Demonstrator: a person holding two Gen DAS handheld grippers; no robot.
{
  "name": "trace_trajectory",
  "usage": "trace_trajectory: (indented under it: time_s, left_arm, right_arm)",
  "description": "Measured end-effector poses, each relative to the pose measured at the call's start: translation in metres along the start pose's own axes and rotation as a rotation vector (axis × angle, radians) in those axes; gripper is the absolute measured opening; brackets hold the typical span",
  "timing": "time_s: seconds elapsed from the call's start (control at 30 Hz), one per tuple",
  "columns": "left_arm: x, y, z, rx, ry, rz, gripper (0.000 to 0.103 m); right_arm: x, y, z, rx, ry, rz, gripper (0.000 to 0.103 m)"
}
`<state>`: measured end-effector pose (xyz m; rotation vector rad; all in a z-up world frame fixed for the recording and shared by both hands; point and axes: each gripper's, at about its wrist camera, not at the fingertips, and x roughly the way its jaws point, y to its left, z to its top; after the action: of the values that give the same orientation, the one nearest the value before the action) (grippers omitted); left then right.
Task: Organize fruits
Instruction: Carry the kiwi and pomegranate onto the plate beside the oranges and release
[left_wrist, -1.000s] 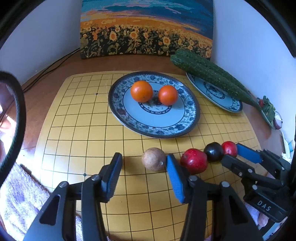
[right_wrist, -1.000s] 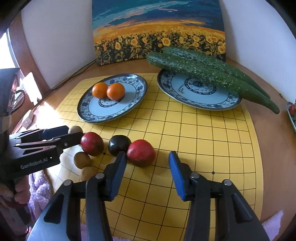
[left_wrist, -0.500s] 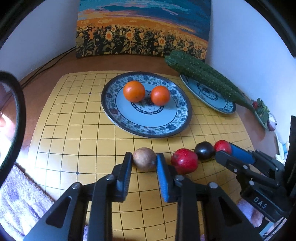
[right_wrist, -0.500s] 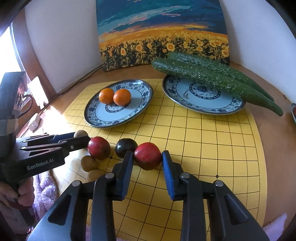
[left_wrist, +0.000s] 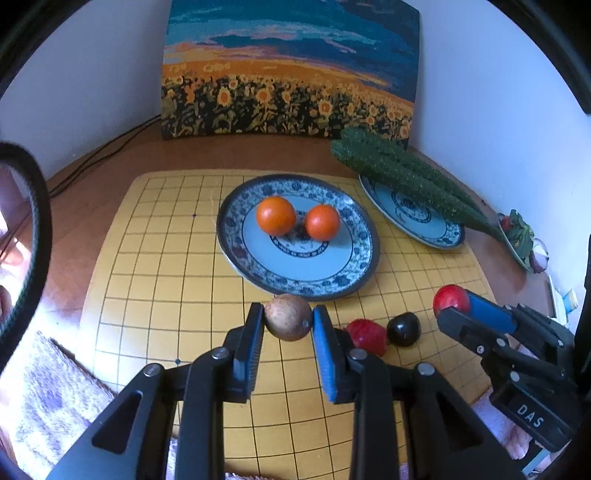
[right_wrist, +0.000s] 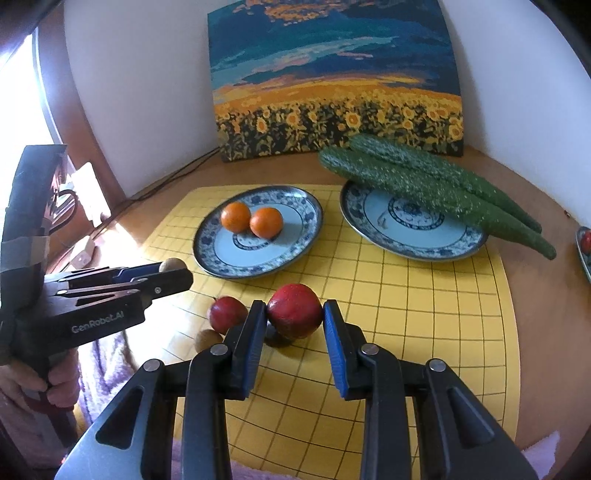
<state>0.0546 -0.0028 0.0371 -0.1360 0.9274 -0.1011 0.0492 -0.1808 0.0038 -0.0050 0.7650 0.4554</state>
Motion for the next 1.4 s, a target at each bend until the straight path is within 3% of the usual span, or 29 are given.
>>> trace_trajectory:
  time_s: [0.4,0.8,1.4]
  left_arm:
    - [0.002,-0.006,0.022,0.002,-0.028,0.011,0.028]
    - [0.028,-0.013,0.036,0.020,-0.014,0.020,0.028]
    - [0.055,-0.010,0.041,-0.004,0.012,0.028,0.028]
  right_arm:
    - [0.007,0.014,0.025,-0.024,-0.010,0.043,0.033]
    - [0.038,0.002,0.045,0.004,0.017,0.040,0.033]
    - [0.070,-0.002,0.050,-0.020,0.060,0.040,0.033]
